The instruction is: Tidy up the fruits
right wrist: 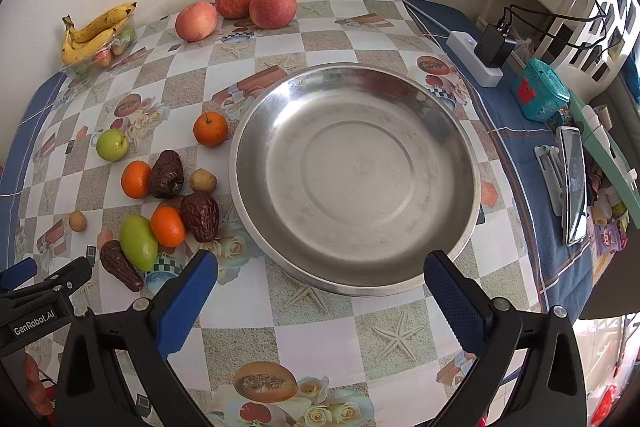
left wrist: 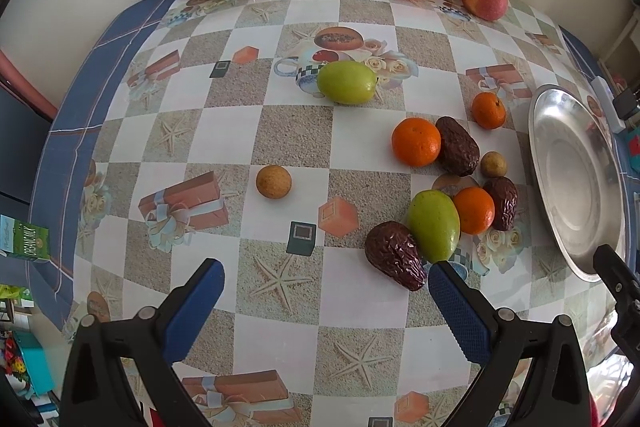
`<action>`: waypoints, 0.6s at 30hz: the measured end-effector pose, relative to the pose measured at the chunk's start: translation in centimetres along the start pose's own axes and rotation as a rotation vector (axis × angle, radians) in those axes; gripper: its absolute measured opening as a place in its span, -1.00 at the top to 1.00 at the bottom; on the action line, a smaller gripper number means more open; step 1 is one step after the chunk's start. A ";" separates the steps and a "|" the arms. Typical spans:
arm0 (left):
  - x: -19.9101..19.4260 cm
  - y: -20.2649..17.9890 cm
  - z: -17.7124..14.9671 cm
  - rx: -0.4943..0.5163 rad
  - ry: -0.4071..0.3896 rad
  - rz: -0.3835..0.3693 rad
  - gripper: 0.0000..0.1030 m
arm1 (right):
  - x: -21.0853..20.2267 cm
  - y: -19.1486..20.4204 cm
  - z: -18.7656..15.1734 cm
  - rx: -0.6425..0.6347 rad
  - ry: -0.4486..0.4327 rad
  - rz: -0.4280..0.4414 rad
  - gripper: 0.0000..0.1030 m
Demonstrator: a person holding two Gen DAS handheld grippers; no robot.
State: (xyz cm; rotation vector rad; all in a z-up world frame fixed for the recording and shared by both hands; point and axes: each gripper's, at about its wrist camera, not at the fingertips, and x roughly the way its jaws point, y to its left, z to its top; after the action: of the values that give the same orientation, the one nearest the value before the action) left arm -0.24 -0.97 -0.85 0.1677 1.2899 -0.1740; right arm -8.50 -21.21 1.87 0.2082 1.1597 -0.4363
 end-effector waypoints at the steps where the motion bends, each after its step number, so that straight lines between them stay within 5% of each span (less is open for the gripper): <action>1: 0.0 0.0 0.0 0.000 -0.001 0.000 -1.00 | 0.0 0.0 0.0 -0.001 0.001 0.001 -0.99; 18: -0.1 -0.3 0.0 0.013 -0.011 -0.001 -1.00 | 0.0 0.0 0.0 0.001 0.002 0.002 -0.99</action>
State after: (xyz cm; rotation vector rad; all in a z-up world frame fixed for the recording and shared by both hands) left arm -0.32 -1.26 -0.76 0.1767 1.2782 -0.1837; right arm -8.47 -21.19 1.85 0.2106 1.1613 -0.4347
